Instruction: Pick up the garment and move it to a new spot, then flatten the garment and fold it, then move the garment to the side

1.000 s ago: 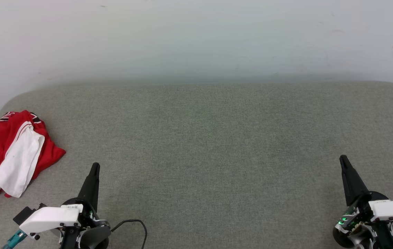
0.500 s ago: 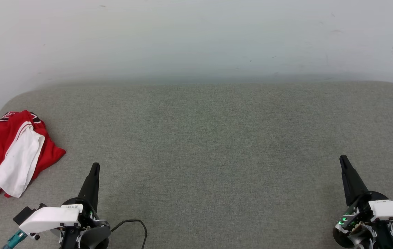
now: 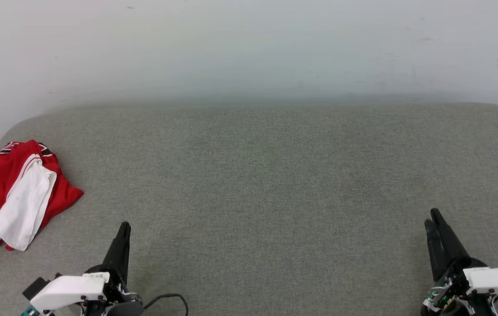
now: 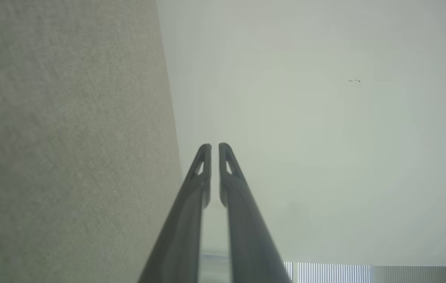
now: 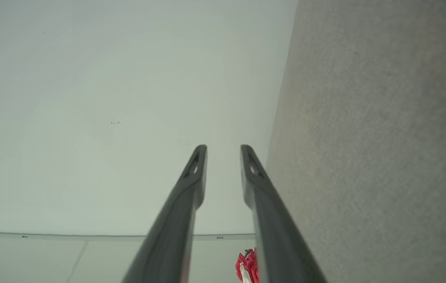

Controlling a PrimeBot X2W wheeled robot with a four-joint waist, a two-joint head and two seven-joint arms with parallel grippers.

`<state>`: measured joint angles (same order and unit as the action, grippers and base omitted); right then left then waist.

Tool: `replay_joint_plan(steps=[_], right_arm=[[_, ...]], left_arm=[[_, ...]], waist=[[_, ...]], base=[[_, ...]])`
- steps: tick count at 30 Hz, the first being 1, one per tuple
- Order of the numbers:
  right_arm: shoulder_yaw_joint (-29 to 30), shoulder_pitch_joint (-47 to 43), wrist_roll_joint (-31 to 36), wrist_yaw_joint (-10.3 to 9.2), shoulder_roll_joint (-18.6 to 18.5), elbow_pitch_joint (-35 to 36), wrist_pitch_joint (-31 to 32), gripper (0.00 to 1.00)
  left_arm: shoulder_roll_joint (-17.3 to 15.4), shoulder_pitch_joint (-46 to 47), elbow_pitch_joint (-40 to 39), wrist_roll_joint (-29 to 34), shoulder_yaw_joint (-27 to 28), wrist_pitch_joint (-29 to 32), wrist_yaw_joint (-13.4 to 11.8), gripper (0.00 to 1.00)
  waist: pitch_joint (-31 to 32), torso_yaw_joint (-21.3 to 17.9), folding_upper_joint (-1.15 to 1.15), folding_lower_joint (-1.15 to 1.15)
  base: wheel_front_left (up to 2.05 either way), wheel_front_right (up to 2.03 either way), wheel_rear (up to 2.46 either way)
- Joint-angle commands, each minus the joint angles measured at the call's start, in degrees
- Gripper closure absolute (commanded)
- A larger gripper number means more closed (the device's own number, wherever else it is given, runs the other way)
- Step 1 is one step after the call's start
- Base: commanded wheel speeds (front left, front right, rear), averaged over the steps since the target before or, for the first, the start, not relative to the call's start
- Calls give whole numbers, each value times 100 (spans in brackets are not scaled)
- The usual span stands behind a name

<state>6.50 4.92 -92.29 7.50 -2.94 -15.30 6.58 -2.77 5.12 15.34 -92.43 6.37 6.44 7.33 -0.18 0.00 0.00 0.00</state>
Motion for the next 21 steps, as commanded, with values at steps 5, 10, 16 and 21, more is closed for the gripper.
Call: replay_joint_plan(steps=[5, 10, 16, 21], right_arm=[[-102, -62, 105, 0, 0, 4, -143, 0], [-155, -67, 273, 0, 1, 11, -287, 0], [-167, -58, 532, 0, 1, -1, -448, 0], [-127, -50, 832, 0, 1, -38, -550, 0]], left_arm=[[4, -91, -12, 83, -53, -144, 1, 0], [3, -144, -74, 170, -93, -286, 2, 0], [1, -208, -105, 325, -113, -446, 4, 0], [0, -232, -94, 596, -11, -547, 5, 0]], waist=[[-3, 0, 0, 0], [-5, -1, 0, 0], [-4, -5, 0, 0], [-2, -11, 0, 0]], base=[[0, 0, 0], [0, 0, 0], [0, 0, 0], [0, 0, 0]])
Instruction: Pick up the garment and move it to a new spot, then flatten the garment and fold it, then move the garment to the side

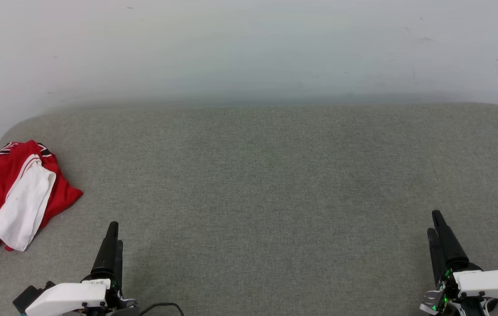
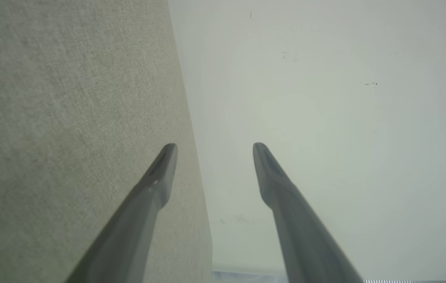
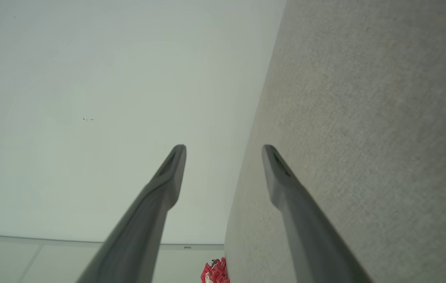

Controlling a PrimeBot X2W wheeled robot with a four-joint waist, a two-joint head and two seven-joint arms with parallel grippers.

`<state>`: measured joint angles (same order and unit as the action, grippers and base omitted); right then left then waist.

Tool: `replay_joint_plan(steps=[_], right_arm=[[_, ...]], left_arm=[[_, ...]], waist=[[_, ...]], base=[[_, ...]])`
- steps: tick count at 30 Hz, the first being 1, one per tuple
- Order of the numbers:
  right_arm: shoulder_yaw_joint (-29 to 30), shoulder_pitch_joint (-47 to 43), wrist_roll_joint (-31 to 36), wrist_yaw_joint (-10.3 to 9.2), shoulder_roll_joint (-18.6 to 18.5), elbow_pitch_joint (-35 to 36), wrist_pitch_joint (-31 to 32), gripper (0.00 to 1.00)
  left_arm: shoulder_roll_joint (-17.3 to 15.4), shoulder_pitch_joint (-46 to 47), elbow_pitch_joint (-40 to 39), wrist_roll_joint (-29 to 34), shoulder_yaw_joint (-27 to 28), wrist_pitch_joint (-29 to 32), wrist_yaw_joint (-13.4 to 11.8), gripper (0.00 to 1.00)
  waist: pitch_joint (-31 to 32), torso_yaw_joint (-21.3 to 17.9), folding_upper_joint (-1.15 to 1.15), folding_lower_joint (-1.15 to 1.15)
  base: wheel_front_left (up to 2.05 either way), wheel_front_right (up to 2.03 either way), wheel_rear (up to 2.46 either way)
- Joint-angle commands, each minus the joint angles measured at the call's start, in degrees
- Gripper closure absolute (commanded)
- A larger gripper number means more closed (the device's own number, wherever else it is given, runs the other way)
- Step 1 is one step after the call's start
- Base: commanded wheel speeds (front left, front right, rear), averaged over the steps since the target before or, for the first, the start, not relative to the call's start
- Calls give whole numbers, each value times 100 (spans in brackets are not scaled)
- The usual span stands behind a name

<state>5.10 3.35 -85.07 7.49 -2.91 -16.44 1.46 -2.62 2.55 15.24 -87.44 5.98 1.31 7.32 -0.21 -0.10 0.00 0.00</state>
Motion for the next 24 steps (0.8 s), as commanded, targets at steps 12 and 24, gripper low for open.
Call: replay_joint_plan(steps=[12, 24], right_arm=[[193, 177, 1389, 1, -1, 157, -318, 0], [319, 213, 3361, 1, -1, 626, -565, 0]], left_arm=[[-19, -21, -261, 1064, 282, -312, 8, 0], [-22, -143, -811, 2205, 114, -556, 11, 0]], waist=[[-1, -31, 0, 0], [-31, -68, 0, 0]], base=[[0, 0, 0], [0, 0, 0]])
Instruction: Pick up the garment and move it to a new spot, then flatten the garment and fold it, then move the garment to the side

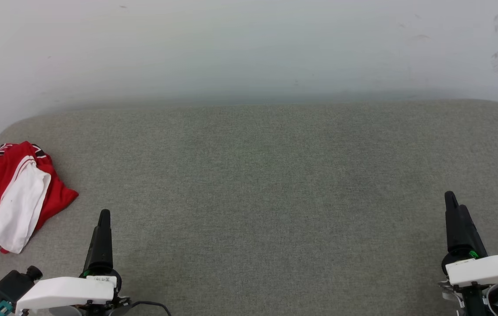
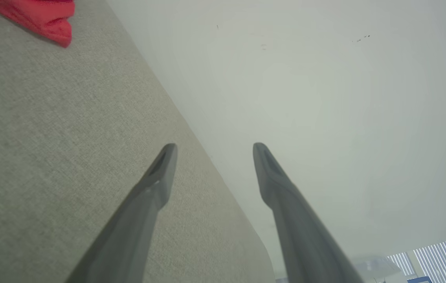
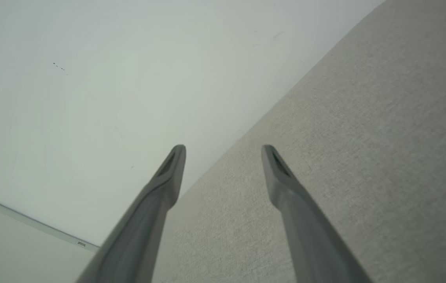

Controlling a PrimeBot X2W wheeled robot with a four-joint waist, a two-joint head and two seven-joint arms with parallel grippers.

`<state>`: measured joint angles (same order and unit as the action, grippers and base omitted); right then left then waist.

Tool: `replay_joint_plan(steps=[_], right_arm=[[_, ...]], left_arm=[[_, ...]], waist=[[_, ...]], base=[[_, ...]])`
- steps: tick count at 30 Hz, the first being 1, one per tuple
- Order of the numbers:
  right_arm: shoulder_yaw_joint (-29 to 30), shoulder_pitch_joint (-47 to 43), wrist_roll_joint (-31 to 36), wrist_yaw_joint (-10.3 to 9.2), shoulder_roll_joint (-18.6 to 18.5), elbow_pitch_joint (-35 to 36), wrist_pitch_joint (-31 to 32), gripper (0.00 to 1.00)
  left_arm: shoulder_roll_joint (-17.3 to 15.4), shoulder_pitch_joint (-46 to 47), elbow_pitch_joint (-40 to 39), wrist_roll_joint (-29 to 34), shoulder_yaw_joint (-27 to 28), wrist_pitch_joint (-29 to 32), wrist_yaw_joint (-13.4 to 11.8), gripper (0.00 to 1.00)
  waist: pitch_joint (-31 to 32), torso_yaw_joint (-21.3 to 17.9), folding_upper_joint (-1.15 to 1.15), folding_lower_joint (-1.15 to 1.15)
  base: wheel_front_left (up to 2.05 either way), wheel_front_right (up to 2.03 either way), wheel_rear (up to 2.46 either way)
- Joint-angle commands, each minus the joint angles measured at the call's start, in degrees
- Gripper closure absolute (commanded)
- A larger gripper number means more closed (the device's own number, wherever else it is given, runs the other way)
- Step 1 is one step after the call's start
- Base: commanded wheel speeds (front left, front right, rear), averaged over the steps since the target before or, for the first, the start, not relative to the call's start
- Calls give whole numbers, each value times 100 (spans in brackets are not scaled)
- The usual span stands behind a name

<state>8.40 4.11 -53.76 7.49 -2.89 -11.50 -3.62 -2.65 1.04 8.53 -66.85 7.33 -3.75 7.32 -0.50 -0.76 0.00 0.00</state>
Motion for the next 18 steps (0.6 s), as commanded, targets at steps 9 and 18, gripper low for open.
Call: replay_joint_plan(steps=[9, 18], right_arm=[[-136, 114, 1764, 1, -1, 478, -224, 0], [-247, 56, 2981, 1, -1, 565, -377, 0]], left_arm=[[-19, -92, -641, 1438, -339, -216, 13, 0], [-21, -184, -887, 2575, -628, -367, 15, 0]], waist=[[-27, -24, 0, 0], [-45, -26, 0, 0]], base=[[0, 0, 0], [0, 0, 0]])
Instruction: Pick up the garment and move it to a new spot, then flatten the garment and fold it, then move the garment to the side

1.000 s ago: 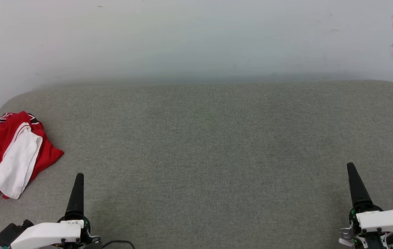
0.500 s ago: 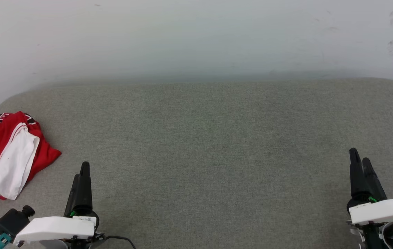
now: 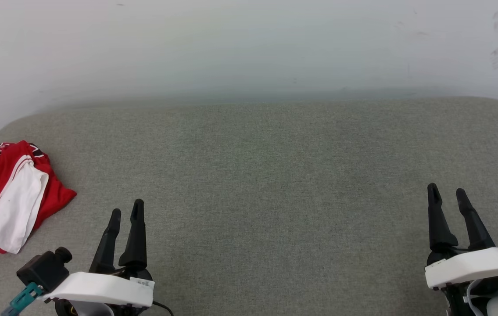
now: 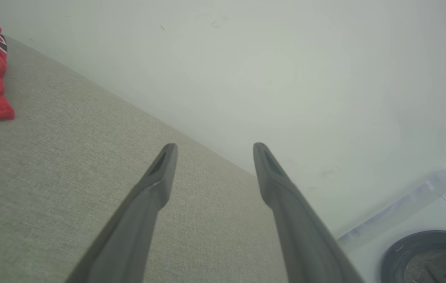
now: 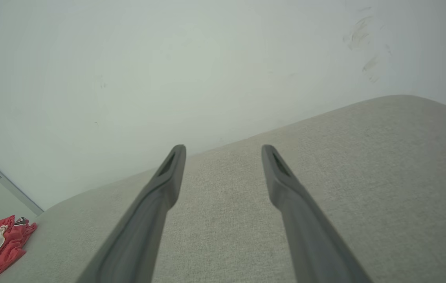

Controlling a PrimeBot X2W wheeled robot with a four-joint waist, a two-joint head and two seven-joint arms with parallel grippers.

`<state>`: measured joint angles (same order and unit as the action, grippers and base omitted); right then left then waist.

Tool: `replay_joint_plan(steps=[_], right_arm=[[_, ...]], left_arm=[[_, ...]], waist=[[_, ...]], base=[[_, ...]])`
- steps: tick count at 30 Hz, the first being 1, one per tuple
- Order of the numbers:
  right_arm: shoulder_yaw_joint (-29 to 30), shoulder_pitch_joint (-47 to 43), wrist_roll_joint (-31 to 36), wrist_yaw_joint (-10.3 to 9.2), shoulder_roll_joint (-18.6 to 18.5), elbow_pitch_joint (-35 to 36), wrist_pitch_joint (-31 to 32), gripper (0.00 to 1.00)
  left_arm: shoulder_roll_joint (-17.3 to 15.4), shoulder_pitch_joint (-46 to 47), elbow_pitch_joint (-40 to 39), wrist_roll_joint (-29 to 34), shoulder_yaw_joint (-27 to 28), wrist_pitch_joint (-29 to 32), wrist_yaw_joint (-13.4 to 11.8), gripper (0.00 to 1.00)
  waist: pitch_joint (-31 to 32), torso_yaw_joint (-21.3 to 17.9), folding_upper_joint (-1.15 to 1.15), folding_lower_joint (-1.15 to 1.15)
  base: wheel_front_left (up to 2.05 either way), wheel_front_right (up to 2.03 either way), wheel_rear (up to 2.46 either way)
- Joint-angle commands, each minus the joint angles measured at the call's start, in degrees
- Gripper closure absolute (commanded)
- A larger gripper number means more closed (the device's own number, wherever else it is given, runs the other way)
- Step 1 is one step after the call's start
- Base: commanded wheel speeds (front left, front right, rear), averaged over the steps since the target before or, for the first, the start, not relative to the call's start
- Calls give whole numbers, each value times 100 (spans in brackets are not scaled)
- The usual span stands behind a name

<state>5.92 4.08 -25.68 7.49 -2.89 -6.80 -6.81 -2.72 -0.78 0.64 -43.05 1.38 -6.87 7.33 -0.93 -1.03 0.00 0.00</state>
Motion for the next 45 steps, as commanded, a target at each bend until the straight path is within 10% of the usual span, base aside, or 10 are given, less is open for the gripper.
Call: replay_joint_plan(steps=[1, 29, 45], right_arm=[[6, 58, 273, 1, -1, 92, -71, 0], [-198, 29, 2443, 0, 1, 135, -469, 0], [-451, -5, 2452, -1, 3, -21, -646, 0]], left_arm=[[-15, -7, -117, 316, -53, -71, 14, 0], [-38, -172, -236, 2761, -596, -465, -427, 0], [-76, -259, -20, 3199, -646, -646, -549, 0]], waist=[[-4, 0, 0, 0], [-72, -17, 0, 0], [-74, -23, 0, 0]], base=[[0, 0, 0], [0, 0, 0], [0, 0, 0]])
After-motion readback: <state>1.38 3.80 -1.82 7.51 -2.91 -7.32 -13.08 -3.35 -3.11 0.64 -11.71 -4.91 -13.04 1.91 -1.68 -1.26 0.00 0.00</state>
